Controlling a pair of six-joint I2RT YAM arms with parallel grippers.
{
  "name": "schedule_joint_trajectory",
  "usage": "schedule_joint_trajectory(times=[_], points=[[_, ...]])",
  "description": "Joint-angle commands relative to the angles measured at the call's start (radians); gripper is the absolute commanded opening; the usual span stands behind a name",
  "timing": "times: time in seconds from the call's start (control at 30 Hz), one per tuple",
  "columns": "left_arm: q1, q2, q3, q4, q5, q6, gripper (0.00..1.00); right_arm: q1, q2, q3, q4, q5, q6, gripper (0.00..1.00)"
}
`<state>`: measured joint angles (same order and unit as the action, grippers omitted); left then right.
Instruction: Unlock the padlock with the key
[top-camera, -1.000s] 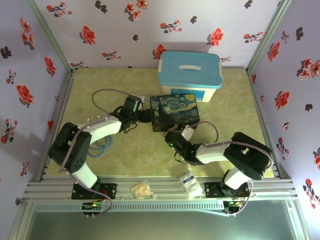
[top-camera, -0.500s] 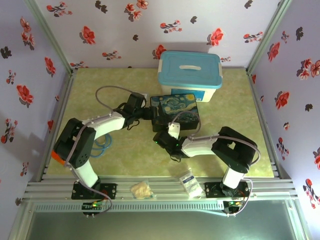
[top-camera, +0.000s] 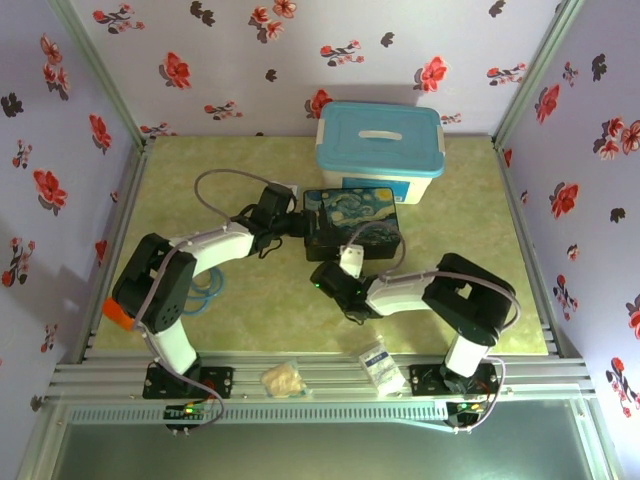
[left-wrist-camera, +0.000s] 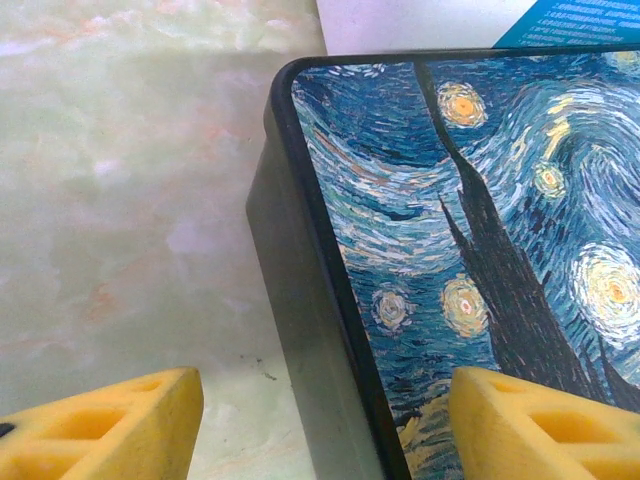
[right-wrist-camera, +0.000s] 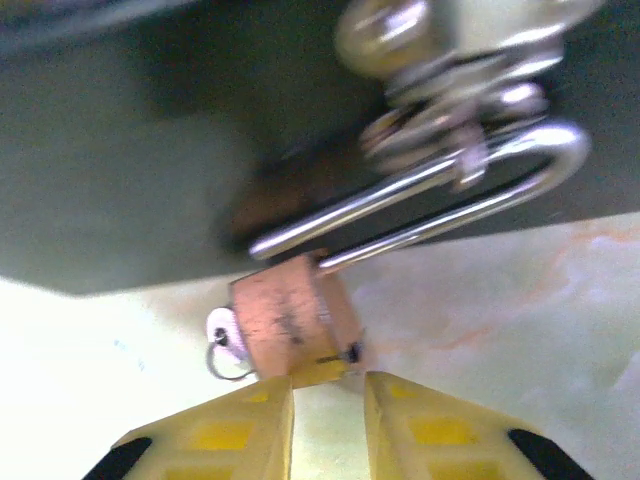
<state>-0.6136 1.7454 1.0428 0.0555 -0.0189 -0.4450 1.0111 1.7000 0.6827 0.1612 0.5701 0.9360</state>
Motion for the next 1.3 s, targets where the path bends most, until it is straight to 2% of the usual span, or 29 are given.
schedule_joint_trajectory(times=[0.0,0.07,0.13,0.3,0.4,0.6,0.7,0.83,1.07,1.27], points=[[0.000,0.055,-0.041,-0.094,-0.061,0.037,0.65,-0.078,-0.074,-0.130,0.207,-0.001,0.078,0.21],[-0.001,0.054,-0.047,-0.092,-0.061,0.039,0.64,-0.098,-0.123,-0.218,0.349,-0.007,0.091,0.18],[-0.001,0.053,-0.053,-0.089,-0.061,0.042,0.63,-0.100,-0.185,-0.265,0.387,0.000,0.078,0.18],[-0.003,0.053,-0.054,-0.091,-0.057,0.040,0.62,-0.108,-0.329,-0.268,0.219,0.026,0.020,0.19],[-0.003,0.048,-0.050,-0.094,-0.057,0.039,0.62,-0.110,-0.350,-0.221,0.101,-0.004,-0.034,0.25],[-0.007,0.032,-0.047,-0.097,-0.045,0.031,0.62,-0.106,-0.258,-0.163,0.068,-0.138,-0.075,0.44],[-0.008,0.032,-0.046,-0.094,-0.040,0.027,0.62,-0.099,-0.198,-0.115,0.072,-0.195,-0.083,0.47],[-0.008,0.034,-0.046,-0.092,-0.037,0.028,0.62,-0.095,-0.119,-0.053,0.052,-0.207,-0.096,0.53],[-0.008,0.040,-0.049,-0.085,-0.031,0.026,0.62,-0.095,-0.010,0.035,-0.017,-0.205,-0.106,0.52],[-0.008,0.046,-0.047,-0.086,-0.031,0.025,0.62,-0.069,0.062,0.094,-0.068,-0.202,-0.105,0.47]])
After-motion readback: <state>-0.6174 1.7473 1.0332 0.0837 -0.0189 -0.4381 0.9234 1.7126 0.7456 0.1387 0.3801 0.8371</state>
